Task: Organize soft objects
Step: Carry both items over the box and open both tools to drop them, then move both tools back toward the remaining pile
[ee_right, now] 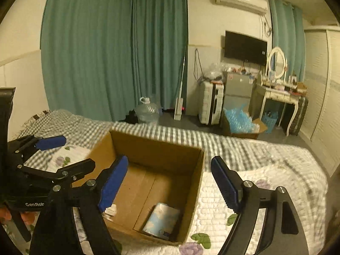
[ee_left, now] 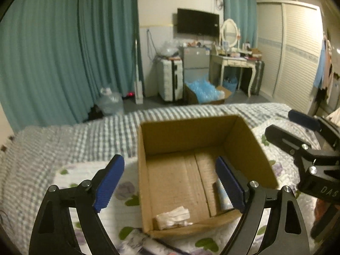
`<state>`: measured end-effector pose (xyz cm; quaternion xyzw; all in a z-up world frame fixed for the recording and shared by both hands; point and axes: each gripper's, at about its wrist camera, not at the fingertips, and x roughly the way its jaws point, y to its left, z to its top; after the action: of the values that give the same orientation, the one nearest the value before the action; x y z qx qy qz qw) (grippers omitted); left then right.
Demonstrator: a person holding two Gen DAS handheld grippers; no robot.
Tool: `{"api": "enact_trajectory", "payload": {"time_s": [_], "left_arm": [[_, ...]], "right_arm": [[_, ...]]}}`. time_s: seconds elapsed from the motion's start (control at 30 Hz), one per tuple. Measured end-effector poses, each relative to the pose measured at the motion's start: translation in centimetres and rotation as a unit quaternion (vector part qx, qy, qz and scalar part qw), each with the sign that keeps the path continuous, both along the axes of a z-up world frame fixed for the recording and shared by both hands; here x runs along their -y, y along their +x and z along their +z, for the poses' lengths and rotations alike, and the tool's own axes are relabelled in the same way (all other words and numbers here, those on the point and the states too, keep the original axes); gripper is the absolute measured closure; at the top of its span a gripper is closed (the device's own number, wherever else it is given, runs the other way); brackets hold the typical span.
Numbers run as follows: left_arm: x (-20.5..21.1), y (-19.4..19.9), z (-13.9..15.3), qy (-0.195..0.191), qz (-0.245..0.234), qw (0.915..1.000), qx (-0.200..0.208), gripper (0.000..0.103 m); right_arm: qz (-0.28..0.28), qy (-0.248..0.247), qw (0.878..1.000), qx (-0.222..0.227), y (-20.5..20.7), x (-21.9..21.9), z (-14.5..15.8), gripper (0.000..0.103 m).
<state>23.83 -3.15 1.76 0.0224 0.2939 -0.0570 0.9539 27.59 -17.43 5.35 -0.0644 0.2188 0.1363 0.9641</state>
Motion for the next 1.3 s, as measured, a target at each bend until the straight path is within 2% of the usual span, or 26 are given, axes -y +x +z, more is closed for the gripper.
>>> {"api": "enact_trajectory", "payload": {"time_s": [0.17, 0.2, 0.27, 0.3, 0.4, 0.53, 0.67, 0.8, 0.9, 1.1, 1.3], "left_arm": [[0.2, -4.1, 4.0, 0.024, -0.007, 0.9991, 0.035, 0.013], [0.0, -5.0, 4.9, 0.026, -0.009, 0.9987, 0.042, 0.011], [-0.3, -7.2, 6.8, 0.023, -0.012, 0.9981, 0.056, 0.000], [-0.5, -8.0, 7.6, 0.020, -0.011, 0.9978, 0.062, 0.000], [-1.4, -11.5, 10.3, 0.003, -0.003, 0.9959, 0.090, 0.000], [-2.7, -14.6, 12.8, -0.015, -0.002, 0.9943, 0.105, 0.000], [-3.1, -17.4, 13.8, 0.001, 0.011, 0.9923, 0.123, 0.000], [-2.7, -19.9, 12.9, 0.027, 0.008, 0.9920, 0.123, 0.000], [-2.4, -20.7, 11.4, 0.025, -0.003, 0.9934, 0.112, 0.000], [-2.3, -20.4, 5.9, -0.003, -0.002, 0.9985, 0.055, 0.000], [-4.3, -18.5, -0.3, -0.041, 0.057, 0.9975, 0.005, 0.000]], "right_arm": [[0.003, 0.003, 0.999, 0.042, -4.8, 0.0, 5.1, 0.008], [0.002, 0.006, 0.999, 0.051, -6.0, 0.1, 6.3, 0.005], [0.003, 0.007, 0.998, 0.061, -8.0, 0.4, 8.3, 0.004], [0.006, 0.008, 0.998, 0.063, -9.0, 0.5, 9.4, 0.000], [0.015, 0.003, 0.998, 0.065, -11.9, 0.5, 11.8, 0.000], [0.014, -0.022, 0.997, 0.073, -15.5, 0.5, 13.8, 0.000], [0.009, -0.035, 0.996, 0.087, -19.0, 0.6, 14.4, 0.000], [0.011, -0.038, 0.996, 0.075, -21.0, 0.4, 13.6, 0.000], [0.022, -0.047, 0.997, 0.056, -21.6, 0.0, 11.7, 0.000], [0.035, -0.069, 0.997, -0.001, -21.0, -0.6, 5.5, 0.000], [0.031, -0.100, 0.993, -0.061, -19.1, -0.9, -1.5, 0.000]]}}
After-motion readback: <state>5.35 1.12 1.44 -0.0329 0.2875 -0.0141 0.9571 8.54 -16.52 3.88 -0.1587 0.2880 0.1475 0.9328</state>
